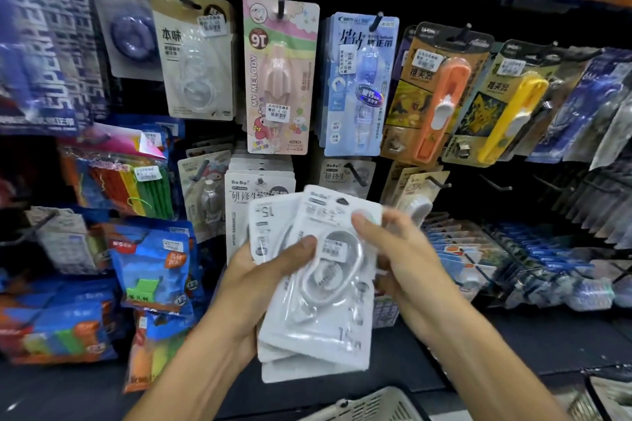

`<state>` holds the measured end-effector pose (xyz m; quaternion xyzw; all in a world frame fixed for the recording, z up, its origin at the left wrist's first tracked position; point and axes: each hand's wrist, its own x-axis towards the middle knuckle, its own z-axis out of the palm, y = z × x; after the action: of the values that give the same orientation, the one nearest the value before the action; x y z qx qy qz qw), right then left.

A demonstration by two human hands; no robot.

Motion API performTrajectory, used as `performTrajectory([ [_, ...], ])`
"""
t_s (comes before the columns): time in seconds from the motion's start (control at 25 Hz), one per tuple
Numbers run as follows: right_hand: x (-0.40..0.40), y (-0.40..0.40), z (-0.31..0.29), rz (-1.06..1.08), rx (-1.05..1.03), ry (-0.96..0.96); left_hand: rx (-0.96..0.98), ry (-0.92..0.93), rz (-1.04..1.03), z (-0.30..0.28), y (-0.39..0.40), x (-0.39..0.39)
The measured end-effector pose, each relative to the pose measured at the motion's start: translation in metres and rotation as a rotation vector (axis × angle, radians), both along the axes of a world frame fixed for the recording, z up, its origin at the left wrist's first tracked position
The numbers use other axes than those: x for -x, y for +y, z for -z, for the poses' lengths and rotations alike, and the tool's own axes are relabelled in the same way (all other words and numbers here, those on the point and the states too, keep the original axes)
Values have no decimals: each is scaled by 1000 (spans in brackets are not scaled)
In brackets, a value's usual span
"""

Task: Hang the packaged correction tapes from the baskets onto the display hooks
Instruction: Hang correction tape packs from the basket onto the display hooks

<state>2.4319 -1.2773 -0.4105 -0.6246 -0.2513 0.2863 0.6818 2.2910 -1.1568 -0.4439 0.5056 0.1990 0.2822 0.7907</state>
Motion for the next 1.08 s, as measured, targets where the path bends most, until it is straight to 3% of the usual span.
performTrajectory([
  [0.12, 26, -16, 24, -230, 34, 33, -26, -56, -134, 0, 3, -1],
  [0.28, 23, -17, 28, -113, -45, 137, -121, -78, -80, 0, 2, -1],
  [0.52, 3, -17, 27, 148, -70, 152, -104, -82, -22, 2, 3, 3],
  [0.68, -9, -26, 31, 429, 3, -117, -85, -69, -144, 3, 10, 6],
  [0.84, -12, -33, 36, 437, 128, -417, -76, -52, -163, 3, 14, 7],
  [1.08, -11, -30, 39, 477, 120, -388, -96, -35, -149, 7, 16, 6],
])
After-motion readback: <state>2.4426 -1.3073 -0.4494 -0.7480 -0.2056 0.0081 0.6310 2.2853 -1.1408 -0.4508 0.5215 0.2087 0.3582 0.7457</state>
